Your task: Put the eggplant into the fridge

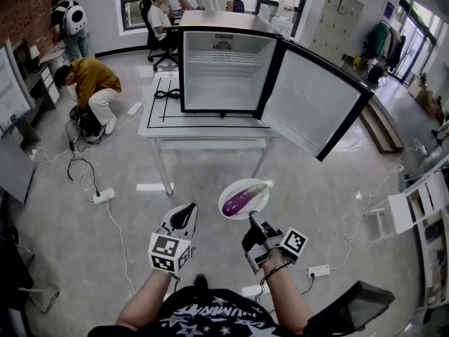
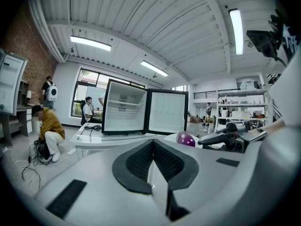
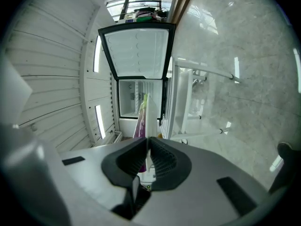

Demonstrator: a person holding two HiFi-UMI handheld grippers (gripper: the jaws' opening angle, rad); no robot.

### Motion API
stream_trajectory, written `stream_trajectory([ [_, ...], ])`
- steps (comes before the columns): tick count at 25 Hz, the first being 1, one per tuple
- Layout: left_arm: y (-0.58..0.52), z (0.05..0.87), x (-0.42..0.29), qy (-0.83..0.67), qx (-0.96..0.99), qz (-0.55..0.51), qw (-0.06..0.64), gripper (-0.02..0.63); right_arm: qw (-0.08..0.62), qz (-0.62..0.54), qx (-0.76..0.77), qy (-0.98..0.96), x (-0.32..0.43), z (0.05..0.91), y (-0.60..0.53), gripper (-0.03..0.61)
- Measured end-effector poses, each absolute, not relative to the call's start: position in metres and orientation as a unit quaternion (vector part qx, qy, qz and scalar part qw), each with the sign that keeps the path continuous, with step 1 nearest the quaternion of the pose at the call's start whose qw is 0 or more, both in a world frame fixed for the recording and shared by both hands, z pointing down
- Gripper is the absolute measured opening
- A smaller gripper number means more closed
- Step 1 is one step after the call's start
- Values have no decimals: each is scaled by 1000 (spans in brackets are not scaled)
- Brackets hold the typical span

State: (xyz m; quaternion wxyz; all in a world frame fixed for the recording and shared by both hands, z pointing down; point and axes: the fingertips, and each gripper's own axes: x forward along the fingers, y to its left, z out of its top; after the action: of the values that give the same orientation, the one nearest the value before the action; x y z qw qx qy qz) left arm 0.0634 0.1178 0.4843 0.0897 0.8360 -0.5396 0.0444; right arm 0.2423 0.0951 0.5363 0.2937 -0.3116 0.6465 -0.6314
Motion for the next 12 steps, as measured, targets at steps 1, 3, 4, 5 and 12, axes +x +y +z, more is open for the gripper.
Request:
stream_trajectory([
  [1, 114, 488, 60, -539, 836, 45, 91, 9, 293, -632, -314, 645, 239, 540, 91, 23],
  [3, 107, 493, 55, -536, 837, 47, 95, 9, 292, -634, -319, 641, 234, 546, 84, 23],
  [4, 104, 495, 51, -535, 838, 48, 97, 9, 292, -635, -321, 639, 231, 548, 81, 23],
  [5, 102, 496, 47, -534, 838, 49, 99, 9, 292, -636, -323, 638, 227, 549, 79, 23],
  [12, 97, 503, 22, -538, 834, 49, 108, 9, 280, -639, -332, 635, 211, 554, 76, 23],
])
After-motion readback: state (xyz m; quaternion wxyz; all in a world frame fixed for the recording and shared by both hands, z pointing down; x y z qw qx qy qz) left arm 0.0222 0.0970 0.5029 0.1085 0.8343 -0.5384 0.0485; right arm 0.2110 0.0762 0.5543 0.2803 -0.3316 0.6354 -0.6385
